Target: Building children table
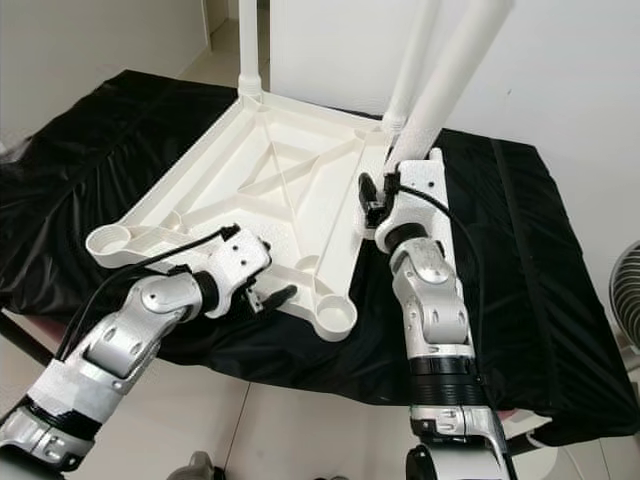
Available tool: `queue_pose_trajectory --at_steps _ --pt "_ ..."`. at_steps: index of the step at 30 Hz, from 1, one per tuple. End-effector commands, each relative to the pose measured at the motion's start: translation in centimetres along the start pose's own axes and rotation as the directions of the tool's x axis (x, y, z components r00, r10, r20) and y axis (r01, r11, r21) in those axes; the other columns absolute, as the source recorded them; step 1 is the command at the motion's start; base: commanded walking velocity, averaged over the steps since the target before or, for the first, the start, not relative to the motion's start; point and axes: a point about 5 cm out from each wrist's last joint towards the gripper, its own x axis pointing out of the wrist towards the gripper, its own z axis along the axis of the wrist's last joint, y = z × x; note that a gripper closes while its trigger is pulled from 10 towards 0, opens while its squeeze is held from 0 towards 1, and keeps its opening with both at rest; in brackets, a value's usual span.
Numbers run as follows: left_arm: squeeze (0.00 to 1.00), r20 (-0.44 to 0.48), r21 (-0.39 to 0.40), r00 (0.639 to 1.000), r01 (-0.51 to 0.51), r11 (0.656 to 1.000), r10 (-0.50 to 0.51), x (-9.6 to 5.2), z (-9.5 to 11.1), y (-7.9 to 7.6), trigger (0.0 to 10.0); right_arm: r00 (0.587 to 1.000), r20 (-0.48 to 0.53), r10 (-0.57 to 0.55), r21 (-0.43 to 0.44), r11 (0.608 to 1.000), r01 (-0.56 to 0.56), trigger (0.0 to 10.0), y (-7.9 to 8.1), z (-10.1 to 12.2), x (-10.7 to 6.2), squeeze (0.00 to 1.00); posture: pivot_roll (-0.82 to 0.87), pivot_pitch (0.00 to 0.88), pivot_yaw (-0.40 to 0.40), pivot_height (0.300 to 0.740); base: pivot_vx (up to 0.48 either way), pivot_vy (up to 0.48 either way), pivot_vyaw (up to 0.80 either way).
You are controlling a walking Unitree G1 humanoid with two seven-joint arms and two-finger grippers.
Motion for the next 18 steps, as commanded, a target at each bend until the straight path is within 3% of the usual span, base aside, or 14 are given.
queue_pose_trajectory --at_steps 1,5,10,18 --pt "0.0 -0.009 0.019 0.999 0.045 0.999 -0.044 0.1 -0.3 -0.8 10.0 1.0 0.027 -0.004 -0.011 1.0 0.004 10.0 -0.3 0.6 0.1 0.0 0.12 0.065 -0.052 0.74 0.0 0.0 0.0" --pt "0.0 -0.011 0.021 0.998 0.061 0.998 -0.06 0.1 -0.4 -1.0 10.0 1.0 0.028 -0.005 -0.012 1.0 0.006 10.0 -0.4 0.6 0.0 0.0 0.12 0.065 -0.052 0.74 0.0 0.0 0.0" --pt "0.0 -0.031 0.08 0.996 0.082 0.993 -0.08 1.0 -0.7 -1.7 10.0 0.999 0.03 -0.011 -0.015 1.0 0.011 10.0 -0.5 0.7 0.0 0.0 0.1 0.069 -0.044 0.74 0.0 0.0 0.0" --pt "0.0 -0.038 0.098 0.996 0.089 0.991 -0.086 2.2 -0.8 -1.9 10.0 0.999 0.036 -0.022 -0.017 1.0 0.023 10.0 -0.8 0.9 -0.1 0.0 0.08 0.07 -0.036 0.74 0.0 0.0 0.0"
